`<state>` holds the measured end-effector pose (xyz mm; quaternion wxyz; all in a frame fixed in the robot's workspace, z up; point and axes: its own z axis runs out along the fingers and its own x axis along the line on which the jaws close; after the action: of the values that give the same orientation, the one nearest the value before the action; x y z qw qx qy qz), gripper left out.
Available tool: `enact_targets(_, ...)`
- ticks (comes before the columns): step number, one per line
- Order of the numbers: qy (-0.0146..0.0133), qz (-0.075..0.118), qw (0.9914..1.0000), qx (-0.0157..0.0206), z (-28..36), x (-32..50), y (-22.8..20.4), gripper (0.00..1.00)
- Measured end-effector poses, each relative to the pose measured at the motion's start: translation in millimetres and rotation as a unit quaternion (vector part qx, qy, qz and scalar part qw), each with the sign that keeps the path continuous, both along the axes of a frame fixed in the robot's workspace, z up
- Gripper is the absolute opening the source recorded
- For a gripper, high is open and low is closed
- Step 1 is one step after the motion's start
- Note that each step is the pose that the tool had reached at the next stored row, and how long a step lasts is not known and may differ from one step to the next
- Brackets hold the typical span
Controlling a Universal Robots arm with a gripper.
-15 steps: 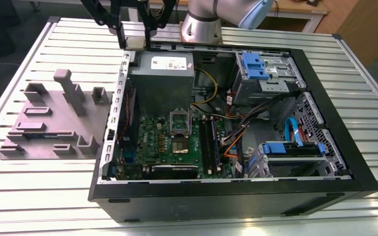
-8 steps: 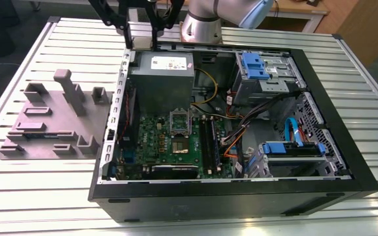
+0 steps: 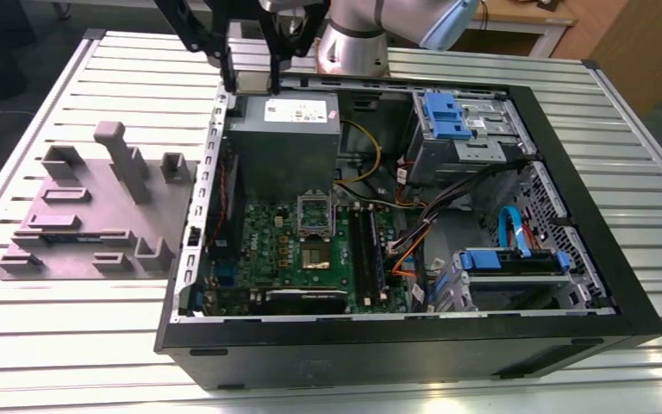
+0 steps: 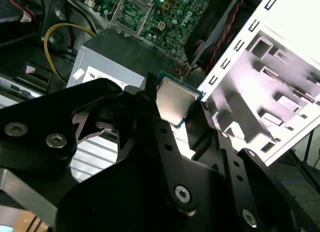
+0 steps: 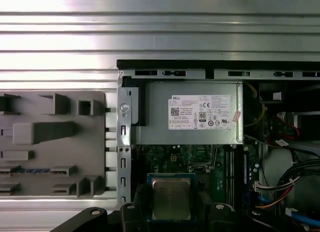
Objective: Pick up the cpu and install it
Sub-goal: 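Pick up the cpu and move it towards the insertion slot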
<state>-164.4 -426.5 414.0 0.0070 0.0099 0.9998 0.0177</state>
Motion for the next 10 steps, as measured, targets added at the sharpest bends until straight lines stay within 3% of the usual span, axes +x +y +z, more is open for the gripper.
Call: enact_targets(10,0.0,0.0,1.0,-0.0001,-0.9,5.5,-1.3,0.47)
